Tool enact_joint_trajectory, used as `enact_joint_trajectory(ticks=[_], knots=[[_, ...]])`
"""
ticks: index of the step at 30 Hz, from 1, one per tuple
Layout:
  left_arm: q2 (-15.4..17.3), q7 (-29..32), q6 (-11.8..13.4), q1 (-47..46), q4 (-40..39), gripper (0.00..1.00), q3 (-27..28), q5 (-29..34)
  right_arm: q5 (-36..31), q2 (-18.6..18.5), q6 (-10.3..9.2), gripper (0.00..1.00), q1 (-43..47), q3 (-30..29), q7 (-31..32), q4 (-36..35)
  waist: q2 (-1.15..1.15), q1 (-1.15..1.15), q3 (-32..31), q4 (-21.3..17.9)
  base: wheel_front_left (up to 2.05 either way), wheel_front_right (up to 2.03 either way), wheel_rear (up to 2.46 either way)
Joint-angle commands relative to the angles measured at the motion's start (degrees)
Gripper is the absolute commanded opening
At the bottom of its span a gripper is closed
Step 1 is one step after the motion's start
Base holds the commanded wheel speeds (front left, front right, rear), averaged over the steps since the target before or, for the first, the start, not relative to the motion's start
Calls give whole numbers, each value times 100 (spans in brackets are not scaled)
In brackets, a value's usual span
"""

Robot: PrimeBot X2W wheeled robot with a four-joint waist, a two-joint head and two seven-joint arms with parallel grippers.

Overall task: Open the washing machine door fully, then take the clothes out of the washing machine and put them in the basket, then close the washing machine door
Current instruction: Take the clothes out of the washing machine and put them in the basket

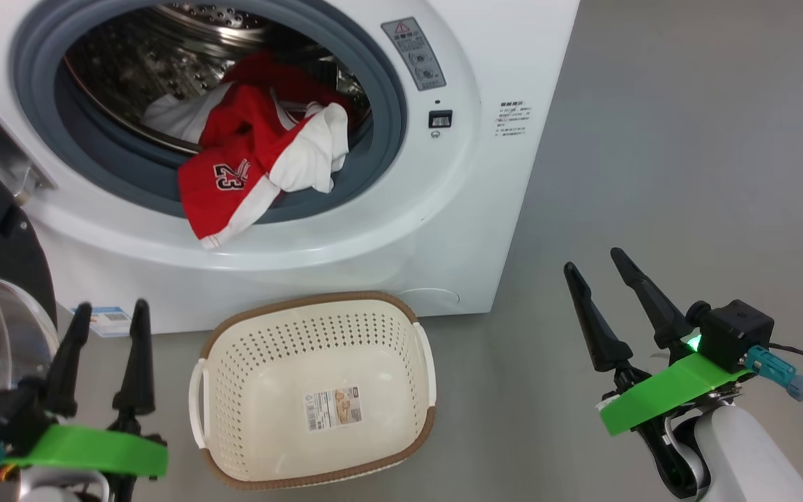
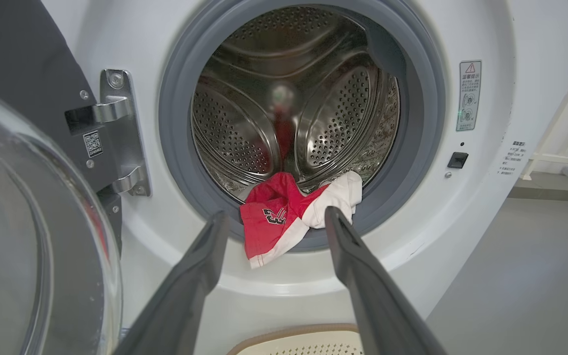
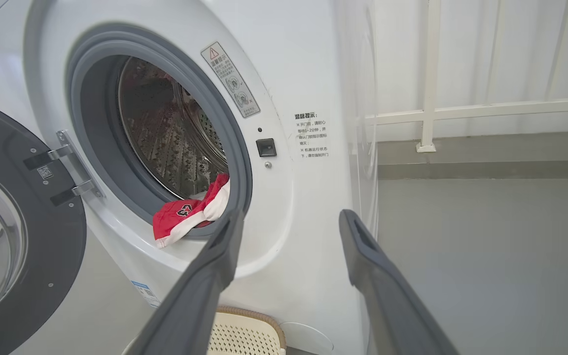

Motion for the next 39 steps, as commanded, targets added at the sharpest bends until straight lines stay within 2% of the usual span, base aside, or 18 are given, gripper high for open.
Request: enact_joint_trajectory(ticks=[1, 17, 39], knots=[[177, 7, -44, -288, -78, 100, 176, 18, -93, 27, 9, 100, -125, 96, -69, -171, 0, 0, 84, -19, 0, 0, 0], [285, 220, -218, -1976, 866, 100, 53, -89, -345, 260, 9, 100, -448, -68, -69, -433, 0, 0, 1071, -244, 0, 0, 0], [274, 487, -393, -4499, 3151, 100, -331, -172, -555, 571, 9, 100, -768, -156, -69, -663, 0, 0, 2023, -617, 0, 0, 0]])
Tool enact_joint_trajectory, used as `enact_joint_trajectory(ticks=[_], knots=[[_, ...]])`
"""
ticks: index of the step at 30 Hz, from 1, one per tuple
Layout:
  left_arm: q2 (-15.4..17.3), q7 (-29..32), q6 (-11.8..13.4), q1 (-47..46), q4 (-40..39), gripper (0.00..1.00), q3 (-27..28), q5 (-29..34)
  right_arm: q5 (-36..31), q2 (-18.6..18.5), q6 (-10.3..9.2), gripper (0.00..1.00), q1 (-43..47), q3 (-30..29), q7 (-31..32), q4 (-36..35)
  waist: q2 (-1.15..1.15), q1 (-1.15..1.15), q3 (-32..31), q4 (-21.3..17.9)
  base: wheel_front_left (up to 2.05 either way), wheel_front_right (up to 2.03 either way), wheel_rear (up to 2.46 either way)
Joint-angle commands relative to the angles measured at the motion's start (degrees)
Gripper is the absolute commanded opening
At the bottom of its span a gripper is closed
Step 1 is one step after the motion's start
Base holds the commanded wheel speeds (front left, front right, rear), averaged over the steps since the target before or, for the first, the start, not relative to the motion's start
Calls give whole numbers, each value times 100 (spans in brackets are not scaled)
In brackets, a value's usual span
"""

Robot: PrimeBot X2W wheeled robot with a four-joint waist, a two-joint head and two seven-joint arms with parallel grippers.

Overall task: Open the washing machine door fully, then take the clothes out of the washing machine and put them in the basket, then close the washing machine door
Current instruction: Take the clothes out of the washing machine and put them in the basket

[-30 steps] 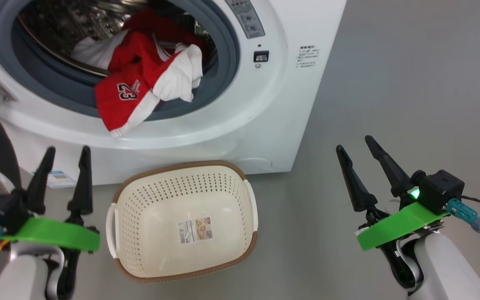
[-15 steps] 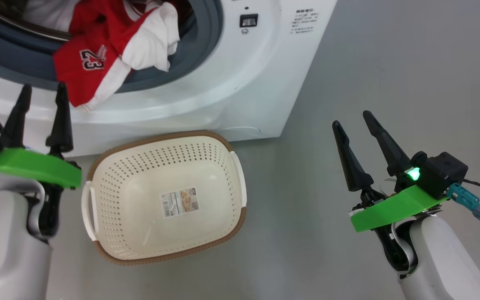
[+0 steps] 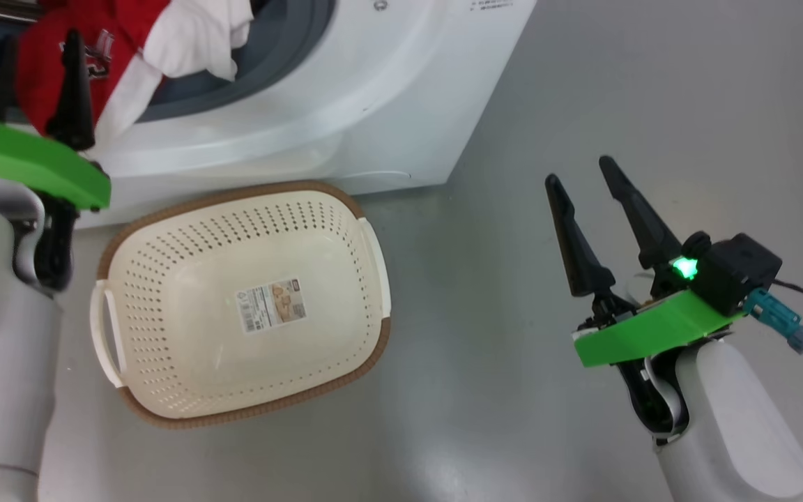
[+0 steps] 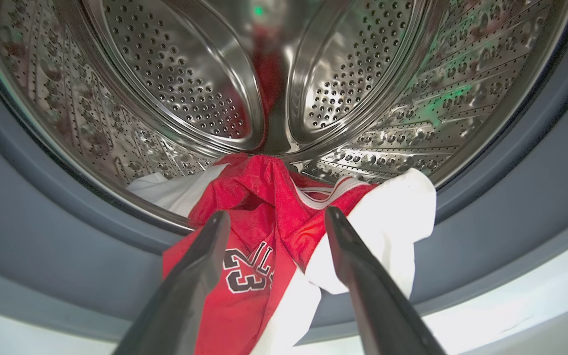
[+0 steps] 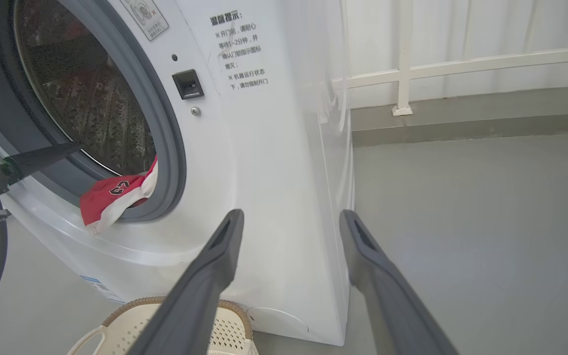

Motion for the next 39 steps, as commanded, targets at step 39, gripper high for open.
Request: enact_joint_trajectory(ticks=[39], knots=[[514, 1233, -110, -2296, 2795, 100, -570, -111, 79, 265, 9, 100, -200, 205, -68, -262, 0, 0, 765, -878, 0, 0, 0]])
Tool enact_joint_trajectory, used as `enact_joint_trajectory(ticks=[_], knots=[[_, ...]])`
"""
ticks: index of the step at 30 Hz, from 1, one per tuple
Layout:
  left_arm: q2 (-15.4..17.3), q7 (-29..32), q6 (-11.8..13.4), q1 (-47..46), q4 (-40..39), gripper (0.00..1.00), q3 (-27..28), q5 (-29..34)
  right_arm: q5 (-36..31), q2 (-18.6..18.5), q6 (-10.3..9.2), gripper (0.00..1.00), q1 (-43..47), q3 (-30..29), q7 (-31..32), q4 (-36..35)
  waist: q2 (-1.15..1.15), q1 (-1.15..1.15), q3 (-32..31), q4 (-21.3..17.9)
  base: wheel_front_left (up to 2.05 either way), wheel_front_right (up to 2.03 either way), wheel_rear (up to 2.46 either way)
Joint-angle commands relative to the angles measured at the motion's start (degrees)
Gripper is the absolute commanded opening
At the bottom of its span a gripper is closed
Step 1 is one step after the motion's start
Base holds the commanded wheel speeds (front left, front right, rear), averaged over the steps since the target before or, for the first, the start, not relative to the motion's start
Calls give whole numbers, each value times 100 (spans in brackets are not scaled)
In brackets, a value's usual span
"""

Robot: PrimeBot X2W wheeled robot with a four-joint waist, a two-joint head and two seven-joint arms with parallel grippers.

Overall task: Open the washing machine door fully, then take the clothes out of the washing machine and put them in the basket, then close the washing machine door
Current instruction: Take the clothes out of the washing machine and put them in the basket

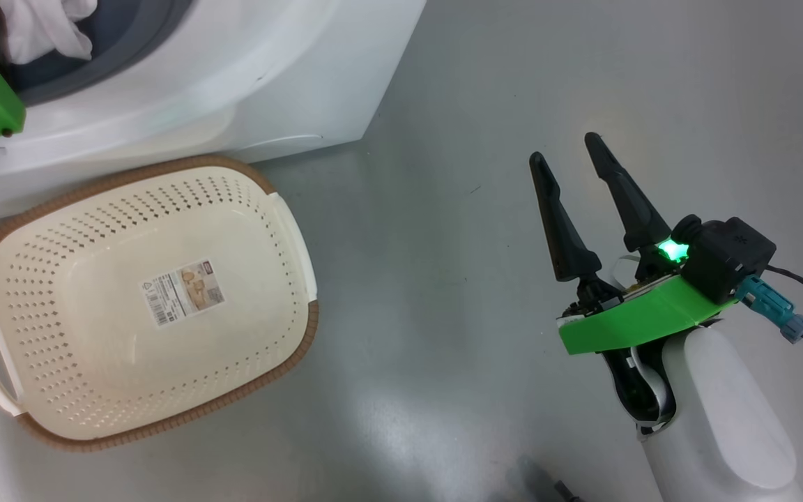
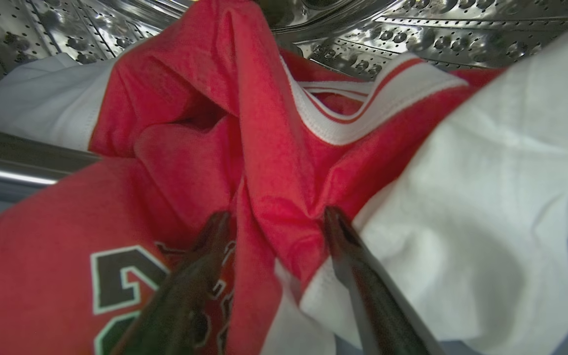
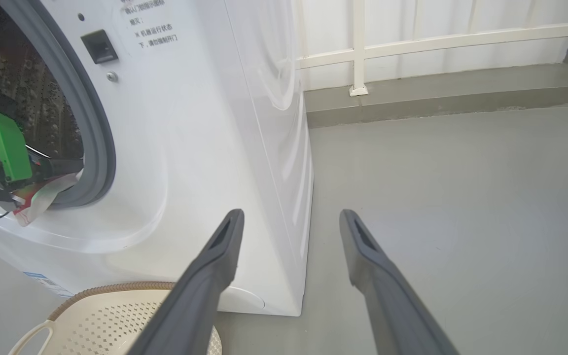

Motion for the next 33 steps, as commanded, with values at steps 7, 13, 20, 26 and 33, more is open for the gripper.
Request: enact_joint_trajectory(ticks=[7, 13, 20, 26, 33], knots=[[269, -127, -17, 35, -209, 0, -225, -177, 133, 69, 9, 100, 38, 114, -68, -125, 0, 0, -47, 4, 0, 0, 0], [236, -351, -17, 222, -312, 0, -363, -349, 115, 69, 9, 100, 48, 104, -68, -78, 0, 0, -271, 63, 0, 0, 0], [181, -626, -17, 488, -552, 0, -589, -579, 84, 69, 9, 100, 95, 104, -68, -18, 0, 0, -571, 155, 0, 0, 0], [195, -858, -17, 669, -846, 0, -848, -753, 48, 70, 9, 100, 158, 76, -68, 22, 0, 0, -753, 279, 0, 0, 0], [193, -1170, -17, 972, -1249, 0, -1192, -882, 44, 54, 9, 100, 249, 43, -68, 63, 0, 0, -1020, 453, 0, 0, 0]])
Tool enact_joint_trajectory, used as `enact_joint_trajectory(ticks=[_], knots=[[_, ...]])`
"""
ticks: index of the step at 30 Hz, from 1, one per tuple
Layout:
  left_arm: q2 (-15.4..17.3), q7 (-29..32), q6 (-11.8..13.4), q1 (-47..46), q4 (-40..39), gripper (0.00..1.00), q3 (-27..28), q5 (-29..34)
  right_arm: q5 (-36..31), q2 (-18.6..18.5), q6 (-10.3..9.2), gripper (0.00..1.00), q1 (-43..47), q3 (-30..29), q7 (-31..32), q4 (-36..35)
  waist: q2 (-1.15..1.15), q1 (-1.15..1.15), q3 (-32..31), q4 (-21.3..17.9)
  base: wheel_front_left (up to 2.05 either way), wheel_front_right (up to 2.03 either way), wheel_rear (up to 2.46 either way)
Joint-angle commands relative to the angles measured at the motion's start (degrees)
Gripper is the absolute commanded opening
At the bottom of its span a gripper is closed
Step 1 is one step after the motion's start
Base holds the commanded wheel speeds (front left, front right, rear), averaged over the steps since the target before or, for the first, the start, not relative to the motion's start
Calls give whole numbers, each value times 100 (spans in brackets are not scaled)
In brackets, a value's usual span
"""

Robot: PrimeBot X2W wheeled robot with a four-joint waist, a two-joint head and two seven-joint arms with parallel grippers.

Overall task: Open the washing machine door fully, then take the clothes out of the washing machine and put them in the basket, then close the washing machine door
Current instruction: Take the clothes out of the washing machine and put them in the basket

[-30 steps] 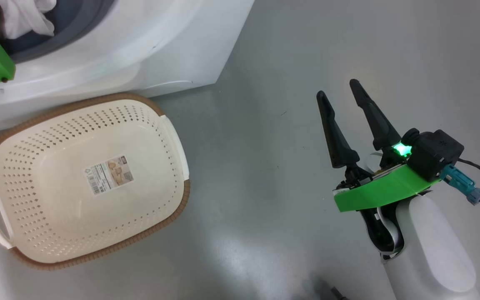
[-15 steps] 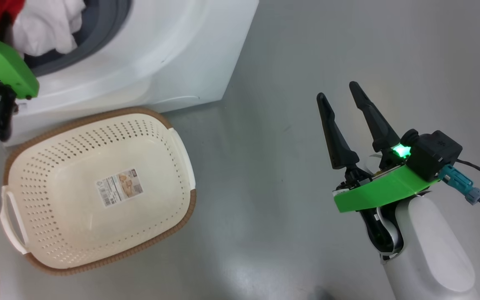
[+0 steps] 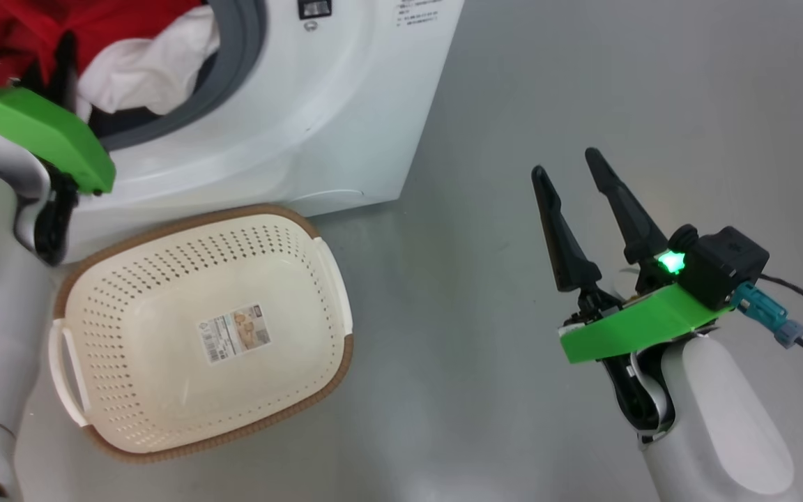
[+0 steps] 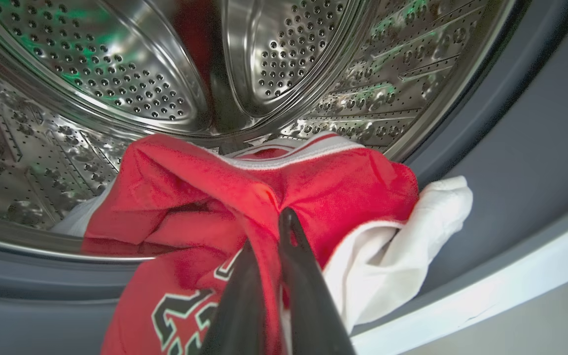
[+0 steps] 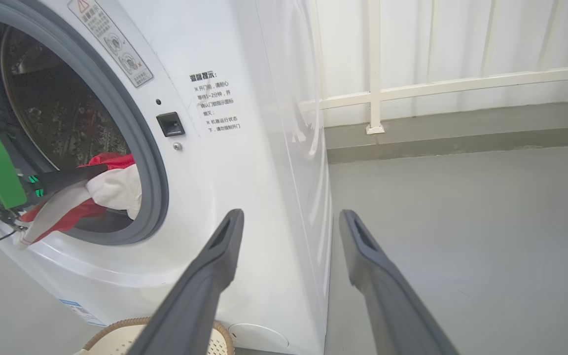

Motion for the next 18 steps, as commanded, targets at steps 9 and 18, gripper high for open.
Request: enact_joint_trajectory(ticks=[9, 18], knots=[[302, -471, -17, 437, -791, 0, -157, -92, 92, -27, 9, 100, 324, 85, -68, -50, 0, 0, -463, 324, 0, 0, 0], [520, -628, 239, 1167, -2089, 0, -235, 41, 178, -138, 9, 100, 527, 111, -68, 24, 0, 0, -755, 633, 0, 0, 0]])
